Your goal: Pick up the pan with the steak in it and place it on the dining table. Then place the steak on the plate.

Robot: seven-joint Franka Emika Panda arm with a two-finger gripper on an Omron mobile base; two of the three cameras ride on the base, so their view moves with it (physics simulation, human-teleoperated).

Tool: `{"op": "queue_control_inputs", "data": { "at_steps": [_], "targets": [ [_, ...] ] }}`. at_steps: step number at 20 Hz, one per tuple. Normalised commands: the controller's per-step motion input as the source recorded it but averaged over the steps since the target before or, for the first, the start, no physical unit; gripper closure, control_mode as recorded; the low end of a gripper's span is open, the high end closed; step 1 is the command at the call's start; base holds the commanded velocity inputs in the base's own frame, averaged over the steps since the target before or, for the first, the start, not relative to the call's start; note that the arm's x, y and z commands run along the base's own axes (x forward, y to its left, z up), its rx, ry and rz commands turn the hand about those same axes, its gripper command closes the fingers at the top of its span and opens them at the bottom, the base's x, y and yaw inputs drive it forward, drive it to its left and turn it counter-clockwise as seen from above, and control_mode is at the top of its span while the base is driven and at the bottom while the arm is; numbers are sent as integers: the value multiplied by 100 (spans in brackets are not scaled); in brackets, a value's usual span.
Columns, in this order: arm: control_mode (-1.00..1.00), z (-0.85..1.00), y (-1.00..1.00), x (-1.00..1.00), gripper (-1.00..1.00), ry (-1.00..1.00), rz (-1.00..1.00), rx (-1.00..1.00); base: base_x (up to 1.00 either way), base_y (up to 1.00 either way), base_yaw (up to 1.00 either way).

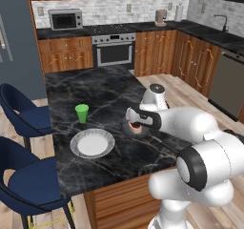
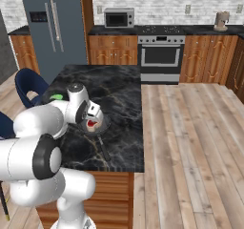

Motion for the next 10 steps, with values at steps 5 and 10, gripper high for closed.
{"op": "queue_control_inputs", "data": {
  "at_steps": [5,10],
  "targets": [
    [-100,-15,0,16,-100,0,0,-1,0,0,0],
    [-100,-13,0,5,-100,0,0,-1,0,0,0]
  ]
}}
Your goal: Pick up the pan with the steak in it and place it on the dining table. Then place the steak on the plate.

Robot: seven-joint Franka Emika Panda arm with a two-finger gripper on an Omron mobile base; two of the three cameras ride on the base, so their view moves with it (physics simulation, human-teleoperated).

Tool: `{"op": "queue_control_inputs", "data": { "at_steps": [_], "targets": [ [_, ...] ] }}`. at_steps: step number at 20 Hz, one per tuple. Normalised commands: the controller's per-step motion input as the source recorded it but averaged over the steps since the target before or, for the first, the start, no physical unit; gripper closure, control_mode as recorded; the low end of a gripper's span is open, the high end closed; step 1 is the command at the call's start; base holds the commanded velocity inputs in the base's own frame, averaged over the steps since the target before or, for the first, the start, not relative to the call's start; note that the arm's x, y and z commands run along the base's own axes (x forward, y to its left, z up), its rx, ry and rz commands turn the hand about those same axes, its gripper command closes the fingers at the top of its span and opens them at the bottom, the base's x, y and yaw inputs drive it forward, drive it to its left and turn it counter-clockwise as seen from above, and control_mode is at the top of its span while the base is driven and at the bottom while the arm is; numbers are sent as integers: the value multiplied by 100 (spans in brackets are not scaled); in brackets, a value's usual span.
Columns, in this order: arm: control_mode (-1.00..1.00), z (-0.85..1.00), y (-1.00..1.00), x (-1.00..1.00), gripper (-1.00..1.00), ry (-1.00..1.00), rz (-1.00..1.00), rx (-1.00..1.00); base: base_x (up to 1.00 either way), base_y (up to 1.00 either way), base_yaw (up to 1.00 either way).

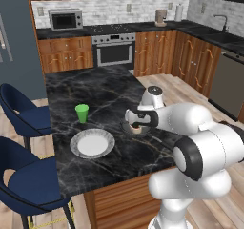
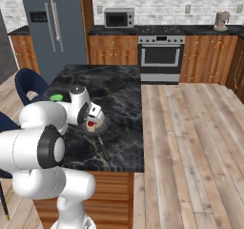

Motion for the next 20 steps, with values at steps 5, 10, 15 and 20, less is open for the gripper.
{"op": "queue_control_inputs", "data": {
  "at_steps": [5,10,15,20],
  "targets": [
    [-100,-5,0,0,-100,0,0,0,0,0,0],
    [-100,-10,0,4,-100,-2,0,0,0,0,0],
    [-100,-17,1,2,-100,-1,0,-2,0,0,0],
    [-100,-22,6,1,-100,0,2,-3,0,0,0]
  ]
}}
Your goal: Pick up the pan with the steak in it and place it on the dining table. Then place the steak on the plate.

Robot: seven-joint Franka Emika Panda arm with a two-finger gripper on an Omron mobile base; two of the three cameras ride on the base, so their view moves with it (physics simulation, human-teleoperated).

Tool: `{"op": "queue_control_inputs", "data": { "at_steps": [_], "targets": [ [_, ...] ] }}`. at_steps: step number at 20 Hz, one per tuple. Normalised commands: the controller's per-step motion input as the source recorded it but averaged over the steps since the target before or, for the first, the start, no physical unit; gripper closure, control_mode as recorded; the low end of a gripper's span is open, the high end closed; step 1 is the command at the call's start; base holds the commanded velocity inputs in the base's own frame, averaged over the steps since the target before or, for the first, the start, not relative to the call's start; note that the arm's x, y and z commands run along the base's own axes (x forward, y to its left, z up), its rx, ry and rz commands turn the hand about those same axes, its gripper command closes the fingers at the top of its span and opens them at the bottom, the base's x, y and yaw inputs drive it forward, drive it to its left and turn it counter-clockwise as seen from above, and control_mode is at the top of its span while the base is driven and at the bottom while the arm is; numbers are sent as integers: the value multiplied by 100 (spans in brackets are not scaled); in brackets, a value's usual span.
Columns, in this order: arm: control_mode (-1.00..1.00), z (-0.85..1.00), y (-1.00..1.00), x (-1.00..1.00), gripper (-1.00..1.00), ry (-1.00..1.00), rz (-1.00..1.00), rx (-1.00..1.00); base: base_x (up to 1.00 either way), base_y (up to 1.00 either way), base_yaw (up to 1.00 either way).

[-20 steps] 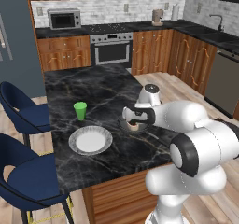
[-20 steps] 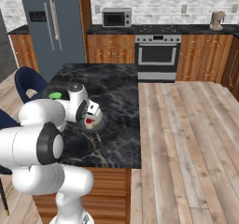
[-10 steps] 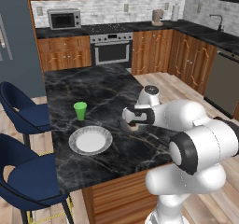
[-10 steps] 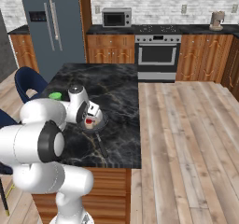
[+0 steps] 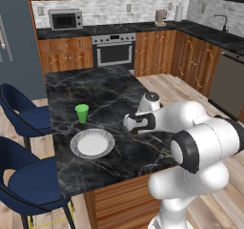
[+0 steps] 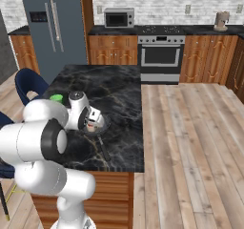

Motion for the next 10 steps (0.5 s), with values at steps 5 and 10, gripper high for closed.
{"op": "queue_control_inputs", "data": {
  "at_steps": [5,10],
  "targets": [
    [-100,-15,1,15,-100,-1,1,-2,0,0,0],
    [-100,-10,0,28,-100,0,0,0,0,0,0]
  ]
}}
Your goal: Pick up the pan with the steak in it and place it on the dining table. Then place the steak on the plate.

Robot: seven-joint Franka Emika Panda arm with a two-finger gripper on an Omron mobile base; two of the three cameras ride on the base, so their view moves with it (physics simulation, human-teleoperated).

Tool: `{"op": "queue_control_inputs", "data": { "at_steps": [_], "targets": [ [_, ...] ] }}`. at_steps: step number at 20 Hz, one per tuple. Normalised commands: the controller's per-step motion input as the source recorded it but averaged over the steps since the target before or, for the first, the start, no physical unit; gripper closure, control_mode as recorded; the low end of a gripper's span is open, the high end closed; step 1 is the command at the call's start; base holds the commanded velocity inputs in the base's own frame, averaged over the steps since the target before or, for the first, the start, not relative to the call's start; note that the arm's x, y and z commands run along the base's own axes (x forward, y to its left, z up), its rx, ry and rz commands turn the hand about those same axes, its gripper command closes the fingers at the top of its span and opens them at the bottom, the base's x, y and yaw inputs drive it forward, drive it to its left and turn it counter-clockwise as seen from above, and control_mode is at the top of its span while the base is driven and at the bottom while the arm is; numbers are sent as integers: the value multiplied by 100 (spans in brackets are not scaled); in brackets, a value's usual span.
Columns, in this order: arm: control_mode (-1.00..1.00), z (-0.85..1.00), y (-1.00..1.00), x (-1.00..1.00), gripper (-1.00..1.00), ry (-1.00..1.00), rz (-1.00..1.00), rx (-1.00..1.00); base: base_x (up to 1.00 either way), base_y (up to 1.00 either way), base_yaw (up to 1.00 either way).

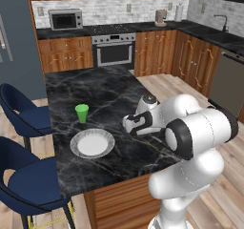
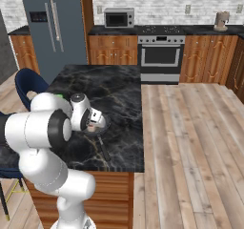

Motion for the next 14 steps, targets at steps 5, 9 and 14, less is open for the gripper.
{"op": "queue_control_inputs", "data": {
  "at_steps": [5,9,14],
  "targets": [
    [-100,-4,0,8,-100,0,0,0,0,0,0],
    [-100,-3,0,1,-100,0,0,0,0,0,0],
    [-100,-15,0,5,-100,0,0,0,0,0,0]
  ]
}}
